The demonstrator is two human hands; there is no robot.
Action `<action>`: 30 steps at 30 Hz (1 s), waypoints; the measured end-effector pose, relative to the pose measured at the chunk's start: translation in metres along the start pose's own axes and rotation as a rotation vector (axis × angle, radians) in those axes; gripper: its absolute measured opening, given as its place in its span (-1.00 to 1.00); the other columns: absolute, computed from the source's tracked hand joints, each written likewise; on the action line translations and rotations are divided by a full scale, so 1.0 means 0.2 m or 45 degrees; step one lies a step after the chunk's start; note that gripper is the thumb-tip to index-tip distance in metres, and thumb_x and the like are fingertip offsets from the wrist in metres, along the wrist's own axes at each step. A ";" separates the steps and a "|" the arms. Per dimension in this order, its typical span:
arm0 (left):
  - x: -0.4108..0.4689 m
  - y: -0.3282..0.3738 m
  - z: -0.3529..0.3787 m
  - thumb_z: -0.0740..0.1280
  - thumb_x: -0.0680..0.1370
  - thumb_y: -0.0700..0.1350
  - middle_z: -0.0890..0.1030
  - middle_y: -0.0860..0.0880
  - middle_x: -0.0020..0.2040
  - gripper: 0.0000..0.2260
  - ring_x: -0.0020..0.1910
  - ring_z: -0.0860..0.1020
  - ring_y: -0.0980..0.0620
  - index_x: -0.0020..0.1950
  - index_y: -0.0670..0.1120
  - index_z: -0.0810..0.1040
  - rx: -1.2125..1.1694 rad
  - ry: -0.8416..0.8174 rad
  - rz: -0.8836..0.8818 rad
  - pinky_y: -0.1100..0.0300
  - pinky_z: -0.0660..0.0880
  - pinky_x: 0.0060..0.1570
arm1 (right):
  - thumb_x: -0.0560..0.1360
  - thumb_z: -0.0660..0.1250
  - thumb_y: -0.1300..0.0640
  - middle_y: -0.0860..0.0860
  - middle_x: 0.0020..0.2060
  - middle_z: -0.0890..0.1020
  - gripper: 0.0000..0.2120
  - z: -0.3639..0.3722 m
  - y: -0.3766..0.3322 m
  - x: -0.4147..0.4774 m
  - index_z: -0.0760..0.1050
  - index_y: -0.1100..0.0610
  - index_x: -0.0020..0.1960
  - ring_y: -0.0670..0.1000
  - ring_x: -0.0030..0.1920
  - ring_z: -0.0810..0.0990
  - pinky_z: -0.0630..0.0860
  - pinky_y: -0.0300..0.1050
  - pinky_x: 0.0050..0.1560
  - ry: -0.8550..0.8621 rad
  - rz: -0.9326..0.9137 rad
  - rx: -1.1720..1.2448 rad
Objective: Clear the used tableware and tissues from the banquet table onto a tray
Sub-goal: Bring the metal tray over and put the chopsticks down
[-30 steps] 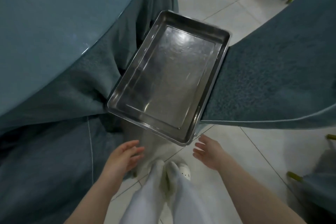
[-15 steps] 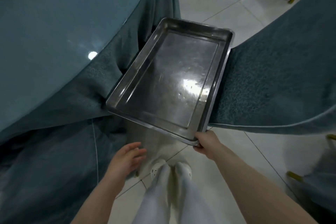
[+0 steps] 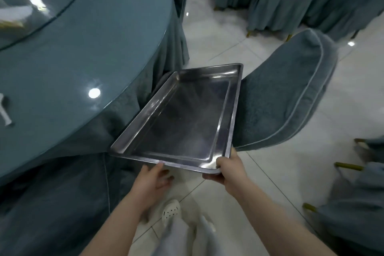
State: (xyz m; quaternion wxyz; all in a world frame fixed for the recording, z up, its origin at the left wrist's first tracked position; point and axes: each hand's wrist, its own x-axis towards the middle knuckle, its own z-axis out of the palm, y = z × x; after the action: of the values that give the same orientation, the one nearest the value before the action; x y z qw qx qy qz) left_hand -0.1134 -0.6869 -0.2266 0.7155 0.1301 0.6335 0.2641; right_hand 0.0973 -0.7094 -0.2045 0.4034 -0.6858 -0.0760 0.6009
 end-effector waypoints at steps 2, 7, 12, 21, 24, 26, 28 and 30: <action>-0.08 0.01 0.06 0.22 0.62 -0.13 0.60 -0.28 0.08 -0.77 -0.06 0.63 -0.20 0.23 -0.22 0.41 -0.097 -0.067 0.008 -0.02 0.54 -0.14 | 0.35 0.11 0.45 -0.03 -0.12 0.68 -0.39 -0.02 -0.05 -0.12 0.42 -0.16 0.18 0.11 -0.30 0.71 0.64 0.07 -0.30 -0.009 -0.018 -0.027; -0.34 -0.04 0.15 0.21 0.62 -0.14 0.61 -0.27 0.03 -0.78 -0.04 0.62 -0.24 0.22 -0.21 0.42 -0.231 -0.137 0.106 -0.03 0.53 -0.13 | 0.39 0.17 0.38 0.04 0.04 0.61 -0.36 -0.12 -0.14 -0.43 0.34 -0.21 0.30 0.15 -0.26 0.71 0.63 -0.02 -0.33 -0.055 -0.091 -0.104; -0.55 -0.06 0.25 0.23 0.61 -0.16 0.63 -0.23 -0.14 -0.83 -0.16 0.64 -0.20 0.11 -0.24 0.48 -0.282 -0.167 0.130 -0.01 0.53 -0.17 | 0.40 0.22 0.36 0.00 0.07 0.63 -0.33 -0.24 -0.21 -0.69 0.31 -0.23 0.36 0.13 -0.09 0.69 0.66 0.02 -0.22 -0.114 -0.360 -0.237; -0.80 0.06 0.43 0.26 0.58 -0.21 0.67 -0.17 -0.26 -0.96 -0.34 0.67 -0.08 -0.04 -0.18 0.47 -0.348 -0.346 0.329 0.10 0.62 -0.36 | 0.28 0.18 0.28 -0.21 -0.12 0.66 -0.27 -0.42 -0.43 -0.98 0.33 -0.43 0.24 0.12 -0.11 0.68 0.64 0.05 -0.32 -0.147 -0.681 -0.184; -0.86 0.11 0.44 0.27 0.58 -0.19 0.68 -0.14 -0.22 -0.96 -0.31 0.67 -0.06 -0.05 -0.14 0.49 -0.326 -0.371 0.444 0.10 0.63 -0.31 | 0.35 0.16 0.35 -0.33 -0.22 0.62 -0.31 -0.42 -0.49 -1.00 0.37 -0.44 0.14 0.12 -0.11 0.67 0.64 0.03 -0.32 -0.151 -0.704 -0.138; -0.87 0.15 0.41 0.28 0.58 -0.19 0.67 -0.14 -0.20 -0.97 -0.29 0.67 -0.05 -0.04 -0.13 0.50 -0.330 -0.352 0.487 0.09 0.64 -0.26 | 0.37 0.15 0.35 -0.30 -0.19 0.63 -0.34 -0.38 -0.51 -0.99 0.39 -0.40 0.14 0.10 -0.09 0.66 0.64 0.03 -0.32 -0.155 -0.716 -0.134; -0.87 0.20 0.38 0.28 0.58 -0.20 0.67 -0.14 -0.20 -0.97 -0.27 0.67 -0.06 -0.02 -0.14 0.49 -0.327 -0.325 0.496 0.08 0.63 -0.23 | 0.38 0.15 0.35 -0.26 -0.12 0.60 -0.34 -0.32 -0.52 -0.97 0.35 -0.39 0.18 0.11 -0.09 0.64 0.64 0.03 -0.34 -0.157 -0.723 -0.147; -0.84 0.26 0.34 0.28 0.58 -0.21 0.68 -0.13 -0.22 -0.98 -0.28 0.67 -0.06 -0.02 -0.15 0.49 -0.328 -0.295 0.489 0.07 0.63 -0.22 | 0.38 0.15 0.35 -0.21 -0.11 0.60 -0.34 -0.24 -0.56 -0.93 0.33 -0.38 0.19 0.12 -0.11 0.64 0.64 0.01 -0.35 -0.179 -0.716 -0.154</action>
State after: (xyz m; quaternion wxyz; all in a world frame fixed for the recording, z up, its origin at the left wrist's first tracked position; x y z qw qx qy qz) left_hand -0.0682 -0.7256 -0.0470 0.7307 0.1852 0.4720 0.4571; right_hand 0.1324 -0.7676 0.0076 0.5061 -0.6173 -0.3265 0.5061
